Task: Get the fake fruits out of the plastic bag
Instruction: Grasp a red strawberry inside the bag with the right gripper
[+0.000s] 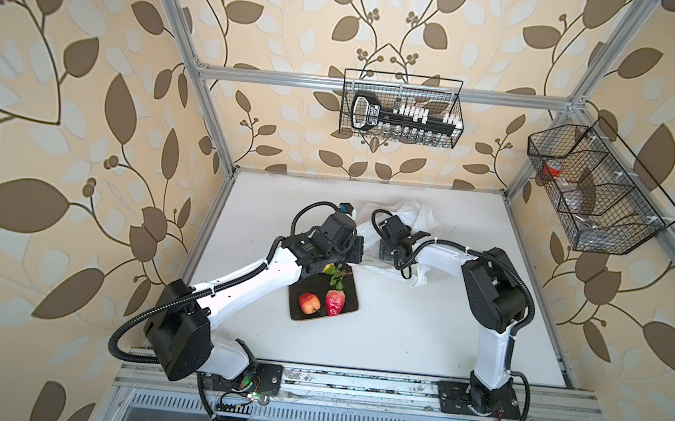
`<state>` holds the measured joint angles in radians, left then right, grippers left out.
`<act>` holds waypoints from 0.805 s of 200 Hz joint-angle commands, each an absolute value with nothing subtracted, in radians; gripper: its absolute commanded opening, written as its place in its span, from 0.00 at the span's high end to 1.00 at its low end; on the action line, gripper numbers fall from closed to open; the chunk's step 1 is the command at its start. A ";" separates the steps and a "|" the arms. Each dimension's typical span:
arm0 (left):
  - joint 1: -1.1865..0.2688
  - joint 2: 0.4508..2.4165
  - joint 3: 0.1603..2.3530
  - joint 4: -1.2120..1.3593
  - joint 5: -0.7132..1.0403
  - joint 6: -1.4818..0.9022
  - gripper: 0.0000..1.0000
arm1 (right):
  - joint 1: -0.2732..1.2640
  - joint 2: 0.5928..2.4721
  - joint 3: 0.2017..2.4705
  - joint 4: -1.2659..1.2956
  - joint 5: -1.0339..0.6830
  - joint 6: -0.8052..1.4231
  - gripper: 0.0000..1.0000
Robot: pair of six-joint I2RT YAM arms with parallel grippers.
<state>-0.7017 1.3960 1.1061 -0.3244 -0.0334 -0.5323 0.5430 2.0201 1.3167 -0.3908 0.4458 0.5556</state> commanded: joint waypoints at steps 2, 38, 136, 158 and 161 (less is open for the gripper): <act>-0.711 1.351 1.101 -0.329 -0.030 -0.543 1.00 | 0.542 2.061 1.349 -0.421 0.522 0.548 0.10; -0.711 1.348 1.097 -0.316 -0.044 -0.552 1.00 | 0.534 2.111 1.364 -0.394 0.547 0.511 0.23; -0.710 1.373 1.112 -0.275 -0.120 -0.555 1.00 | 0.535 1.805 1.192 -0.297 0.180 0.403 0.58; -0.711 1.379 1.119 -0.277 -0.126 -0.552 1.00 | 0.534 1.729 1.150 -0.284 0.103 0.402 0.59; -0.710 1.378 1.120 -0.278 -0.127 -0.552 1.00 | 0.535 1.724 1.145 -0.284 0.091 0.401 0.59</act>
